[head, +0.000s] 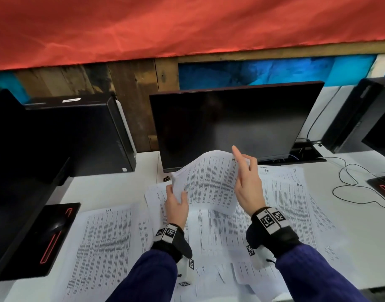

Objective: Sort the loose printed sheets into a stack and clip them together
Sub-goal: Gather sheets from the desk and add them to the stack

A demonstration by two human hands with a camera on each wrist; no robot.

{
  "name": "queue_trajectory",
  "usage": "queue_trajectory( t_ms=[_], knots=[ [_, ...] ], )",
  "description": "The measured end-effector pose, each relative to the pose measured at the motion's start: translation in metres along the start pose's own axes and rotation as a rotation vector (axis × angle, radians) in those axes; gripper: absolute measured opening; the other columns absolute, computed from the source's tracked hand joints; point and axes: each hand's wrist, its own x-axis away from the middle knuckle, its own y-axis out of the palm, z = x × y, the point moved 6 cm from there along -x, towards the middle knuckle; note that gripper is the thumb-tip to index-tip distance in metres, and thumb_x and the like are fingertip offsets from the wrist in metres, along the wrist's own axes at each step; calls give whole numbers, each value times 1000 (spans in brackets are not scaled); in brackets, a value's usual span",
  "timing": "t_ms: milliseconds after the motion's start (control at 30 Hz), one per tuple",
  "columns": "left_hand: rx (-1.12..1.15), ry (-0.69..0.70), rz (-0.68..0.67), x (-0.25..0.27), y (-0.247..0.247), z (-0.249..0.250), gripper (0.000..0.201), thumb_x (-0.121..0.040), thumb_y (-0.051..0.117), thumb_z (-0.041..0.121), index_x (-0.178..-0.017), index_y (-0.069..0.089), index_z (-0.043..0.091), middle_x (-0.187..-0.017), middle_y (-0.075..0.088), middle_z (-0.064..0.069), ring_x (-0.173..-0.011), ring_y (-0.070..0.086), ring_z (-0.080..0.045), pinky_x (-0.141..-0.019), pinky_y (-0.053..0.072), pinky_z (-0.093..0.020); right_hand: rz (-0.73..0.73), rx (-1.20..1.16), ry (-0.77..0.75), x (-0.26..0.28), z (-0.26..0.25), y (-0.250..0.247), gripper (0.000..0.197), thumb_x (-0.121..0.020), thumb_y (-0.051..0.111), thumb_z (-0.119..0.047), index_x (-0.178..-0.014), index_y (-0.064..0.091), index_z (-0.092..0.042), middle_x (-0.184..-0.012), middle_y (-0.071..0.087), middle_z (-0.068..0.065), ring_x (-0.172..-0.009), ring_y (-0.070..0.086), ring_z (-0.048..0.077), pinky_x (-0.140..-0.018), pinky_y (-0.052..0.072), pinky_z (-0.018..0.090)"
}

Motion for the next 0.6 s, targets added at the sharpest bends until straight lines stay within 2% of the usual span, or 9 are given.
queue_trajectory(
  t_ms=[67,100,167,233,300,367,433,500,600],
  knots=[
    [-19,-35,-16,0,3,-13,34,-96,47,10,-130,42,5,-110,58,-10,-95,57,-22,-77,41,-23,84,-145,39,2,6,1,69,-95,43,-2,-152,14,-27,-124,35,-11,-96,49,-11,-78,46,6],
    [-23,-44,-18,0,4,-17,34,-96,48,10,-129,44,4,-109,58,-9,-98,57,-24,-79,40,-23,127,-247,108,3,16,3,70,-96,47,-8,-152,10,-27,-124,36,-14,-100,50,-9,-84,46,9],
    [-34,-59,-19,1,4,-24,32,-96,48,10,-128,48,4,-106,56,-4,-106,58,-28,-82,39,-24,109,-473,344,9,40,15,72,-94,54,-12,-150,12,-29,-125,42,-10,-95,59,10,-85,53,28],
    [-55,-54,-37,4,4,-27,33,-97,46,11,-129,49,5,-108,57,-1,-110,57,-24,-87,39,-23,-15,-556,511,16,56,37,51,-96,49,-9,-143,31,-19,-121,53,-1,-101,61,21,-92,52,44],
    [-109,-35,-43,7,2,-27,37,-98,42,16,-134,45,7,-123,58,-2,-116,54,-18,-99,40,-27,-76,-526,573,21,57,47,34,-99,41,-8,-132,46,-9,-118,59,4,-112,59,27,-91,51,42],
    [-130,-31,-41,9,-8,-30,44,-99,39,21,-142,37,11,-135,53,-5,-125,50,-20,-109,39,-38,-63,-529,564,19,53,50,33,-99,41,-10,-132,46,-9,-120,59,6,-109,59,23,-84,51,32],
    [-148,-49,-73,8,-25,-38,48,-99,39,27,-145,33,19,-135,54,-2,-122,53,-20,-107,42,-40,-50,-572,576,22,50,52,34,-99,46,-20,-132,43,-14,-120,58,7,-102,58,17,-87,48,32],
    [-151,-105,-101,8,-54,-46,48,-94,39,38,-141,34,32,-130,57,3,-116,57,-18,-103,46,-44,-119,-547,613,37,54,64,40,-98,44,-36,-135,42,-21,-123,55,6,-109,54,19,-97,42,36],
    [-55,-238,-126,9,-106,-52,43,-97,44,19,-140,39,23,-131,55,0,-120,52,-19,-108,38,-38,-385,-72,563,75,73,92,46,-99,39,-42,-139,43,-20,-138,45,10,-123,45,26,-107,35,42]
  ],
)
